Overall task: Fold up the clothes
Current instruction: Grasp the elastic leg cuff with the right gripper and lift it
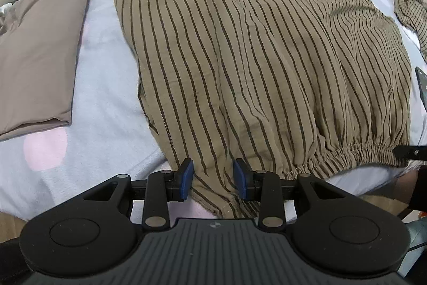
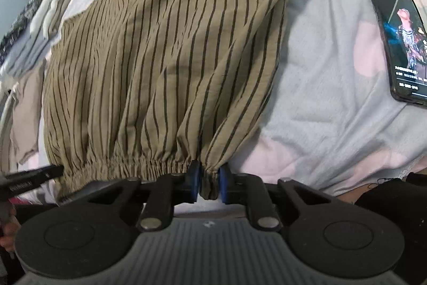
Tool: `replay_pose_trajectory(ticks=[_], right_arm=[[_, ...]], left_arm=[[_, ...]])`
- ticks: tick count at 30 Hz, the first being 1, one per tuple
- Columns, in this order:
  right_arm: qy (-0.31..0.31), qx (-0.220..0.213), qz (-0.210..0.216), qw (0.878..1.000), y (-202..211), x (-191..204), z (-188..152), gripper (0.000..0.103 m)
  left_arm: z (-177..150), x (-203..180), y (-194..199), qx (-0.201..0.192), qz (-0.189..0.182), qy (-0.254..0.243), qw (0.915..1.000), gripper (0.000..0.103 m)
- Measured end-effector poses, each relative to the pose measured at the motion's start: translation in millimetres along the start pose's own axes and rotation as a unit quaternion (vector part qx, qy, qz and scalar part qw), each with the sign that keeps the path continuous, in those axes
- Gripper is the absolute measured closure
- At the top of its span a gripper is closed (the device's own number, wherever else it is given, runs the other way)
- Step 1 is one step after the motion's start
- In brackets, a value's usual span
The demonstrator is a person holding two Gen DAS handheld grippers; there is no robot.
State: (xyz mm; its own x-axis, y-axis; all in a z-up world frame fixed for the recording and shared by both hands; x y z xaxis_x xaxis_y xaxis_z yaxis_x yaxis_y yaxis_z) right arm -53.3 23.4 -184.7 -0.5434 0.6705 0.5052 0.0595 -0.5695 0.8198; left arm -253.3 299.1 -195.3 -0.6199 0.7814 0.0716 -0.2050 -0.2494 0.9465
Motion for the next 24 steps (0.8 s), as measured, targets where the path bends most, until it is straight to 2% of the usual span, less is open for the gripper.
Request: replay_pose_trajectory(ticks=[14,24], right_arm=[[0.046,-0.042,0.037,0.997,7,51,18,0.091],[0.102,-0.033,0.079,0.991,-3,101,28,0.092]], left_arm=[[1,1,3,-0.005,-0.003,0.009,0.9999,0.072],[5,5,4,-0.003,-0.018,0.023,0.9996,0.072]])
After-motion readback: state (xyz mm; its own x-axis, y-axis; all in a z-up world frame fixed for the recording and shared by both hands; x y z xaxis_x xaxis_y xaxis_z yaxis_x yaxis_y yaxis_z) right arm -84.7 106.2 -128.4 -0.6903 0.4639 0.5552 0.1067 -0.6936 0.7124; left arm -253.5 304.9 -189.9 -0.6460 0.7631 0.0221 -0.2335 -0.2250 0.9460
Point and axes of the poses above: each gripper's, at about its wrist camera, not at the fingertips, and y roughly against the way its jaws point, x to its left, z to its top, the point moved 5 cm from there along -y, roughly the way its jaws point, and after that the axes turned 9 degrees about z, right-handed, at the moved point
